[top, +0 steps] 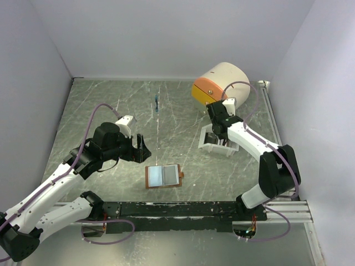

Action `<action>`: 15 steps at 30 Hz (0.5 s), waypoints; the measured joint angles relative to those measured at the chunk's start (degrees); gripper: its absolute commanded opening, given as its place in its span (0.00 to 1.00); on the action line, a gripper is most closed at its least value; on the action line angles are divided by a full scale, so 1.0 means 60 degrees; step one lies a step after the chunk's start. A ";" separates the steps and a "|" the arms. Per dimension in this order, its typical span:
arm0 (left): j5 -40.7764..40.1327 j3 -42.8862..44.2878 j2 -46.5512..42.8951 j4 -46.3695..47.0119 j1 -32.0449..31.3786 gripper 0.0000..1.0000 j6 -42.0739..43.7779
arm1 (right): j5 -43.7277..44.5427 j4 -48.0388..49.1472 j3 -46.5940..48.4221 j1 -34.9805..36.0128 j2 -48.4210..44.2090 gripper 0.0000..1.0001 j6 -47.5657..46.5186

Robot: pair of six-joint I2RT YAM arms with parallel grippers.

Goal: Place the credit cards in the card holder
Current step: Pick up the credit card from the storage box.

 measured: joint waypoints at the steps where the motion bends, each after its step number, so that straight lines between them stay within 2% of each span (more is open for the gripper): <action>1: -0.0004 0.0000 0.0000 0.0000 0.0000 0.95 0.0000 | -0.0007 0.0004 -0.0007 -0.0069 -0.0073 0.00 -0.0018; 15: -0.0007 -0.0011 0.0029 -0.0004 0.0000 0.94 -0.0007 | -0.0670 0.0178 -0.0251 -0.0379 -0.0718 0.00 -0.0240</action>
